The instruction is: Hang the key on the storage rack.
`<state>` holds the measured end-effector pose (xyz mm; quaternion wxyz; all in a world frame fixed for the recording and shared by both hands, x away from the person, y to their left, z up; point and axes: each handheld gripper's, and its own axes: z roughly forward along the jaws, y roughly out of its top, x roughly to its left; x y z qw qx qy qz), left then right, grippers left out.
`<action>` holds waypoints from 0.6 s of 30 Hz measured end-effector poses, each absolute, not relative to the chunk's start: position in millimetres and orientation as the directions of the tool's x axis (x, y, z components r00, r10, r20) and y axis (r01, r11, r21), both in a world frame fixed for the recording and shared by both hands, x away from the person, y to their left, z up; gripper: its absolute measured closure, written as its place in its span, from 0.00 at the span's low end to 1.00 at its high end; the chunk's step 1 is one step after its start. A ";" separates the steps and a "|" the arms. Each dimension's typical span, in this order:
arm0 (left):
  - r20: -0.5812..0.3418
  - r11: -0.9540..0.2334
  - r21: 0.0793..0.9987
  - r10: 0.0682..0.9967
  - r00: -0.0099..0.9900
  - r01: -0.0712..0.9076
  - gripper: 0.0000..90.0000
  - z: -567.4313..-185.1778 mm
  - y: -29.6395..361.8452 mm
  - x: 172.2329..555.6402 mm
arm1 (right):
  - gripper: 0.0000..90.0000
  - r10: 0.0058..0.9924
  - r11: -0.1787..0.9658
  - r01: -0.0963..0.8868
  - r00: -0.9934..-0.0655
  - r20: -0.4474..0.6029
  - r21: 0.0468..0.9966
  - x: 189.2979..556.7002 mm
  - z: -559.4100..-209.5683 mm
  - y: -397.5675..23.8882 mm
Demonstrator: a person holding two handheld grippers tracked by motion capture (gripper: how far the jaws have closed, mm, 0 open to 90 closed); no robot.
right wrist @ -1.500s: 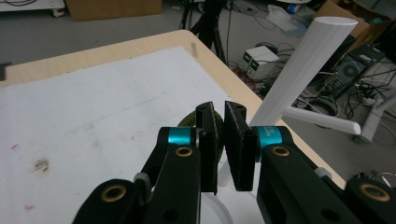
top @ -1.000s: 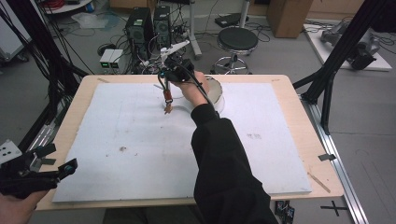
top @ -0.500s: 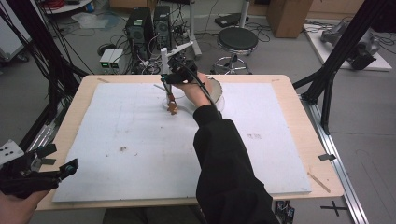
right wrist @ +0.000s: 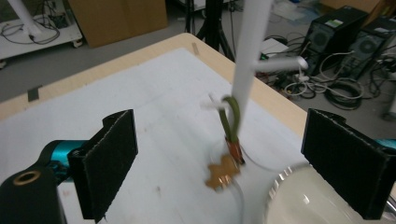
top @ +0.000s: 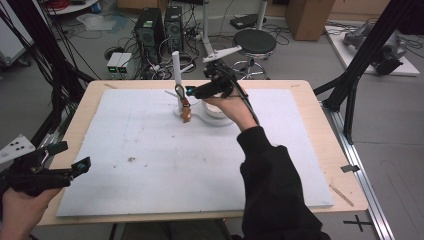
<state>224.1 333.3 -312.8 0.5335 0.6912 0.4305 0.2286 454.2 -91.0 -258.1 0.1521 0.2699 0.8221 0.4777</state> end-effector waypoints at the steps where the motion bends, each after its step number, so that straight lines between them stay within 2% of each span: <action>1: -0.147 -0.057 0.935 0.836 0.529 0.350 0.02 -312.1 332.0 227.6 | 0.11 0.592 0.396 0.292 -0.806 0.001 0.870 449.7 -260.3 -100.6; 4: -0.145 -0.060 0.937 0.829 0.540 0.345 0.02 -310.8 327.6 238.7 | 0.11 0.630 0.401 0.303 -0.776 -0.020 0.865 431.5 -268.5 -139.7; 13: -0.156 -0.075 0.934 0.794 0.587 0.350 0.02 -313.8 312.7 273.2 | 0.11 0.656 0.358 0.334 -0.754 0.020 0.872 391.8 -277.4 -211.2; 18: -0.156 -0.088 0.930 0.783 0.602 0.356 0.02 -314.7 302.1 288.6 | 0.11 0.689 0.361 0.341 -0.725 -0.002 0.868 370.6 -283.0 -243.6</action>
